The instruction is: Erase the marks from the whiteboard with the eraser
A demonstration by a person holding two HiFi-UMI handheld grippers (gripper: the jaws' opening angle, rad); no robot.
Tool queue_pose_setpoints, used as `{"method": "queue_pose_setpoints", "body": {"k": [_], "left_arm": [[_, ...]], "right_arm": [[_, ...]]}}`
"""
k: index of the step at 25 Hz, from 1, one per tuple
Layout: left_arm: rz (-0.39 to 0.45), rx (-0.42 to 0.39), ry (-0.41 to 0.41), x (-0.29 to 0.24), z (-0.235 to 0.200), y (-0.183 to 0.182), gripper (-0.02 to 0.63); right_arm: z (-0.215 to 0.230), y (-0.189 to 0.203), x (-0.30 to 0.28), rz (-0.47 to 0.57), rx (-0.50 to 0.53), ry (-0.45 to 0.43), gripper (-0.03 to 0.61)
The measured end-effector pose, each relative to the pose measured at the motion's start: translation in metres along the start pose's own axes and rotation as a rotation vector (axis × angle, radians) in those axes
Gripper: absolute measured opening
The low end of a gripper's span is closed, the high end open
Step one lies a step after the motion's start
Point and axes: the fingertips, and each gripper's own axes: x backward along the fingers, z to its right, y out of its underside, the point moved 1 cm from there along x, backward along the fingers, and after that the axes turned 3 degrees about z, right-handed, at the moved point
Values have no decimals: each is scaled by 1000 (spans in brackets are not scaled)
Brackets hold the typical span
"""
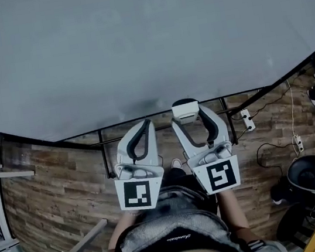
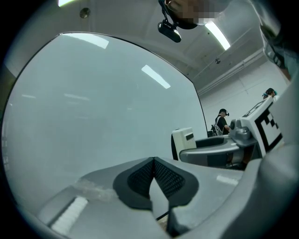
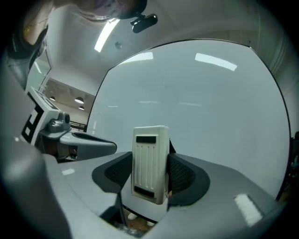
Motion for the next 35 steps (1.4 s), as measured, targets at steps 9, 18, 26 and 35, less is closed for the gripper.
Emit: {"method": "queue_pose_setpoints", "body": {"k": [9,18,26,35], "left_arm": [[-20,-41,23,9,8,10,5],[-21,-34,38,15,15,12,3],[-22,-28,33,18,17,14,5],[-29,-32,26,23,16,14,5]], "right_arm": [[-22,7,5,-7,-12,-25,244],[-30,10,11,-43,-1,-30,242],[-35,15,13,-71,13,-49,242],[-38,17,13,-77,24,-52,241]]}}
